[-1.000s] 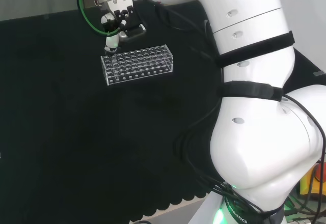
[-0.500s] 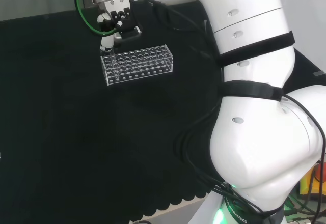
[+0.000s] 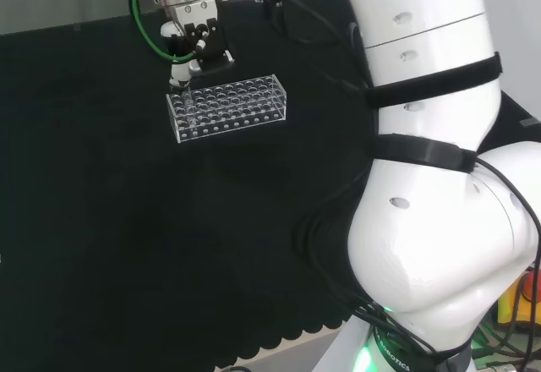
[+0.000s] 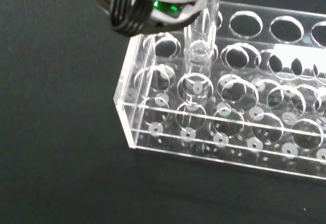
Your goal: Pick up the test tube.
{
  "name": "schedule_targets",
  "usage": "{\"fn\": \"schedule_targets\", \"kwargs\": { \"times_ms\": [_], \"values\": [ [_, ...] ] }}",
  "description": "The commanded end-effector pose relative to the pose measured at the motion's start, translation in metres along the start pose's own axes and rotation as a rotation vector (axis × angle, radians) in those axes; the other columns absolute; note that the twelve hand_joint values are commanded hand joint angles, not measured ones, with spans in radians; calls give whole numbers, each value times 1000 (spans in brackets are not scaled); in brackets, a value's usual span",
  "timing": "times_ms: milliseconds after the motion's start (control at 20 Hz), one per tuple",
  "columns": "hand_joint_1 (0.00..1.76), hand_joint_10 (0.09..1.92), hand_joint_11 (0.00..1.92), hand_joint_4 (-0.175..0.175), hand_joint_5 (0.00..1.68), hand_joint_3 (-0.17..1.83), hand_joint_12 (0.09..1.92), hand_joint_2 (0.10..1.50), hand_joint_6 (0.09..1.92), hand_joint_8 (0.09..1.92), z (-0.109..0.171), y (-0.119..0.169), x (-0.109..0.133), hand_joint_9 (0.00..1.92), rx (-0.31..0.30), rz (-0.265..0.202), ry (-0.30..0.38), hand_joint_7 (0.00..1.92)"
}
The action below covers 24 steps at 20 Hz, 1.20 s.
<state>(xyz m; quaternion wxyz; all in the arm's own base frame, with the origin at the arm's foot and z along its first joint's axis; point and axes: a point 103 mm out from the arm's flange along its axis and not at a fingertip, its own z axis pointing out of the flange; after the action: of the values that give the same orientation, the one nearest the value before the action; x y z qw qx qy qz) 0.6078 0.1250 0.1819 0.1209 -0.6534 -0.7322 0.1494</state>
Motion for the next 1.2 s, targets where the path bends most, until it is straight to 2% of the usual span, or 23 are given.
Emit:
{"fn": "schedule_targets", "kwargs": {
  "times_ms": [50, 600, 800, 1200],
  "values": [
    [1224, 314, 1294, -175, 1361, 524, 927, 702, 443, 408, -25, -7, -8, 1702, -180, 52, 100, 1799],
    [1227, 299, 1334, -175, 1383, 558, 889, 677, 419, 398, -57, -17, -21, 1729, -206, 74, 147, 1818],
    [1228, 299, 1336, -175, 1386, 564, 888, 673, 416, 398, -80, -27, -29, 1733, -224, 86, 171, 1822],
    [1229, 298, 1340, -175, 1391, 576, 889, 665, 410, 397, -134, -61, -46, 1738, -302, 82, 190, 1827]
  ]
}}
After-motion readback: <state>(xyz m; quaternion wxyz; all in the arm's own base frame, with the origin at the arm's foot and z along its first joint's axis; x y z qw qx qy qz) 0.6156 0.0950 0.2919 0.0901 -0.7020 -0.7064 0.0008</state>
